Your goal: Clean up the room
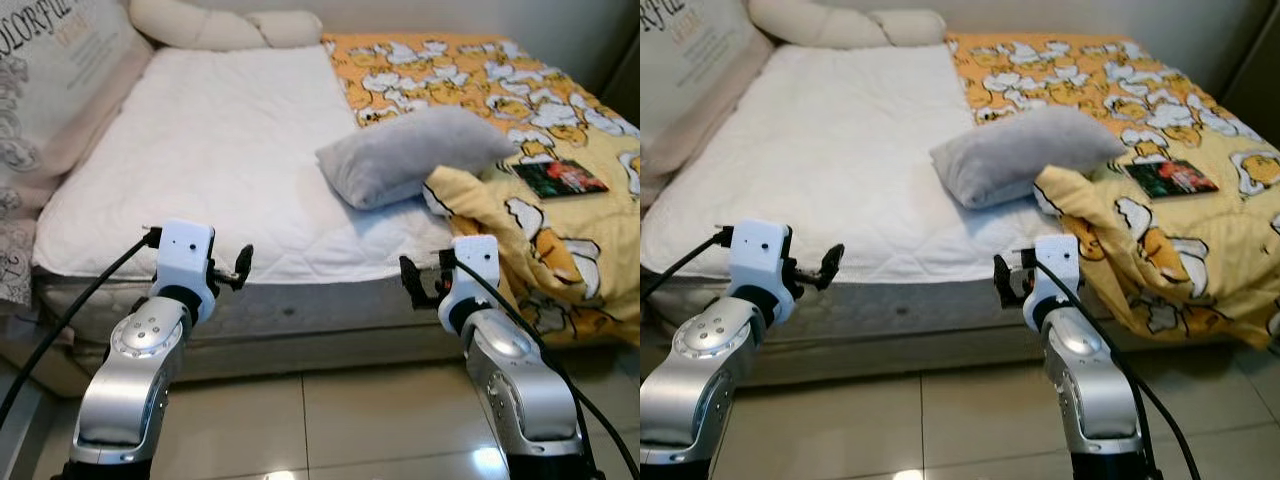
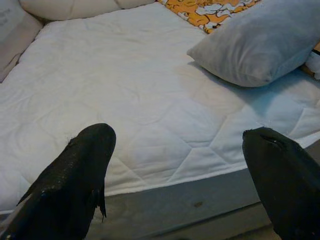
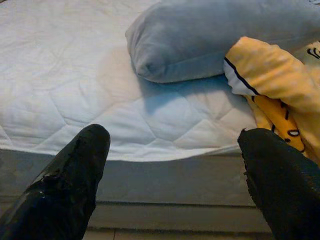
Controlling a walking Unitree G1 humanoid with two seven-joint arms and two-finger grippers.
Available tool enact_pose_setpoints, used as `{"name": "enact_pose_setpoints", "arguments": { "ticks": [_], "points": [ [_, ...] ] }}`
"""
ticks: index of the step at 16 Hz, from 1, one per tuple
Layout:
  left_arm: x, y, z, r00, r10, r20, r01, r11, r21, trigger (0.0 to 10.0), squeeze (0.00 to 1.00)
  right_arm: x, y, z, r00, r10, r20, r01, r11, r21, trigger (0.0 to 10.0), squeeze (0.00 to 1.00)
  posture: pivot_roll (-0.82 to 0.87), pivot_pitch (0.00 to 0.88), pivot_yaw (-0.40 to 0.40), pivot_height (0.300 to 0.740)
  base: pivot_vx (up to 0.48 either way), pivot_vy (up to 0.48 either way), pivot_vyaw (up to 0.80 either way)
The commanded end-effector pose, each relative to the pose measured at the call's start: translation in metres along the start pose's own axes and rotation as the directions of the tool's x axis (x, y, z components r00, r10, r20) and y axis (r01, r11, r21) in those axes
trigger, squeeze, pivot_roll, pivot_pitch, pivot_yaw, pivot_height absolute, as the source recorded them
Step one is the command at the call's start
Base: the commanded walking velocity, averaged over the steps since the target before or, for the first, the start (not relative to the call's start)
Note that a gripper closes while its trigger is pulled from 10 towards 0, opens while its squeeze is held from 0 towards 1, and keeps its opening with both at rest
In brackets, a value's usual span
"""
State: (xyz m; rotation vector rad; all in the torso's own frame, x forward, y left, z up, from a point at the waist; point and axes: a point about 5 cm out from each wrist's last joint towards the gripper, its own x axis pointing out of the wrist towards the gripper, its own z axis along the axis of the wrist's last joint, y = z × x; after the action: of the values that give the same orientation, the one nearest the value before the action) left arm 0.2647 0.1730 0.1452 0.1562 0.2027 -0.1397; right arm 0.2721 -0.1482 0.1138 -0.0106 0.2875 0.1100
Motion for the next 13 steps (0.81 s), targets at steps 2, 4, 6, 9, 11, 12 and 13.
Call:
{"name": "enact_pose_setpoints", "arguments": {
  "ticks": [2, 4, 6, 9, 11, 12, 13],
  "points": [
    [0.0023, -0.0002, 0.0035, 1.000, -0.011, 0.006, 0.011, 1.000, 0.005, 10.0, 0.00, 0.0023, 0.0007, 0.0009, 1.000, -0.001, -0.003, 0.001, 1.000, 0.001, 10.0, 0.00, -0.04, 0.000, -0.007, 0.740, 0.302, 0.000, 0.00],
    [0.0026, -0.0008, 0.0036, 1.000, -0.012, 0.006, 0.012, 1.000, 0.005, 10.0, 0.00, 0.0028, -0.0018, 0.0011, 1.000, -0.007, -0.002, 0.007, 1.000, 0.001, 10.0, 0.00, -0.04, 0.000, -0.007, 0.740, 0.306, 0.000, -0.76],
    [0.0025, -0.0009, 0.0033, 1.000, -0.012, 0.006, 0.012, 1.000, 0.009, 10.0, 0.00, 0.0026, -0.0035, 0.0012, 1.000, -0.017, 0.000, 0.017, 1.000, -0.003, 10.0, 0.00, -0.04, 0.000, -0.007, 0.740, 0.307, 0.000, -0.62],
    [0.0027, -0.0018, 0.0032, 1.000, -0.015, 0.005, 0.015, 1.000, 0.010, 10.0, 0.00, 0.0027, -0.0047, 0.0010, 1.000, -0.018, -0.001, 0.018, 1.000, -0.006, 10.0, 0.00, -0.04, 0.000, -0.003, 0.740, 0.304, 0.000, 0.00],
    [0.0029, -0.0026, 0.0030, 1.000, -0.018, 0.004, 0.018, 1.000, 0.012, 10.0, 0.00, 0.0028, -0.0049, 0.0008, 1.000, -0.018, -0.001, 0.018, 1.000, -0.007, 10.0, 0.00, -0.04, 0.000, -0.004, 0.740, 0.302, 0.000, 0.00],
    [0.0031, -0.0031, 0.0031, 1.000, -0.020, 0.004, 0.019, 1.000, 0.013, 10.0, 0.00, 0.0029, -0.0049, 0.0010, 1.000, -0.017, -0.002, 0.017, 1.000, -0.007, 10.0, 0.00, -0.05, 0.000, -0.005, 0.740, 0.304, 0.000, 0.00],
    [0.0035, -0.0037, 0.0033, 1.000, -0.021, 0.004, 0.021, 1.000, 0.014, 10.0, 0.00, 0.0031, -0.0052, 0.0014, 1.000, -0.015, -0.001, 0.015, 1.000, -0.007, 10.0, 0.00, -0.05, 0.000, -0.006, 0.740, 0.307, 0.000, 0.00]
  ]
}}
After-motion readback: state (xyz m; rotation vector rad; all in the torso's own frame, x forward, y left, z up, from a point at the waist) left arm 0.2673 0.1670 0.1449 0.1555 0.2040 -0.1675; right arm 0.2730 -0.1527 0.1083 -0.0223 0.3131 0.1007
